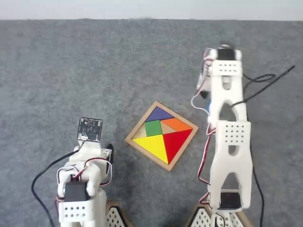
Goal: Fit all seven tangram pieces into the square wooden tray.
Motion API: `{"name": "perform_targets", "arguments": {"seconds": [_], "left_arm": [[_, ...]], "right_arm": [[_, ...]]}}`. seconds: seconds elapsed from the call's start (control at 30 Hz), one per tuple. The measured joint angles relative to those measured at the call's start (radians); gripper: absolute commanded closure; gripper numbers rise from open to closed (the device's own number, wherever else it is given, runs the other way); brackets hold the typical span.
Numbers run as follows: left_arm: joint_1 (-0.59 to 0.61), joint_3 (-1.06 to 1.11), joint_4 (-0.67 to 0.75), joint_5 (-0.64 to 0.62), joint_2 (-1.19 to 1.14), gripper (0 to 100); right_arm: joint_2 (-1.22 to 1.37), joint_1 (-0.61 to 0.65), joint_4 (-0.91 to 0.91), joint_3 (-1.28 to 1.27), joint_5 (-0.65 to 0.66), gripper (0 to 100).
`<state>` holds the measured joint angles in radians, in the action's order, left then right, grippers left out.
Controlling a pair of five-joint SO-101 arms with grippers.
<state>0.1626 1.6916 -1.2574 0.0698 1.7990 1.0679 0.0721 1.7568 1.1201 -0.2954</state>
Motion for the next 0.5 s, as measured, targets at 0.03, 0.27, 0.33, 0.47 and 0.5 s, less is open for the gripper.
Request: {"name": "perform_targets", "arguments": {"seconds": [0.03, 0.27, 0.33, 0.47, 0.5], "left_arm": [[0.000, 0.000, 0.000, 0.000, 0.000, 85], [0.002, 0.000, 0.000, 0.000, 0.000, 85], [0.002, 0.000, 0.000, 0.000, 0.000, 85], [0.002, 0.000, 0.000, 0.000, 0.000, 85], [0.002, 0.000, 0.000, 0.000, 0.000, 85]], "right_arm": [[-0.032, 0.011, 0.000, -0.038, 0.023, 81.7], [-0.242, 0.009, 0.000, -0.311, 0.290, 81.7], [-0.256, -0.005, 0.000, -0.331, 0.414, 81.6], [-0.255, -0.015, -0.002, -0.339, 0.623, 75.1], [-0.255, -0.011, -0.005, -0.339, 0.646, 73.0]]}}
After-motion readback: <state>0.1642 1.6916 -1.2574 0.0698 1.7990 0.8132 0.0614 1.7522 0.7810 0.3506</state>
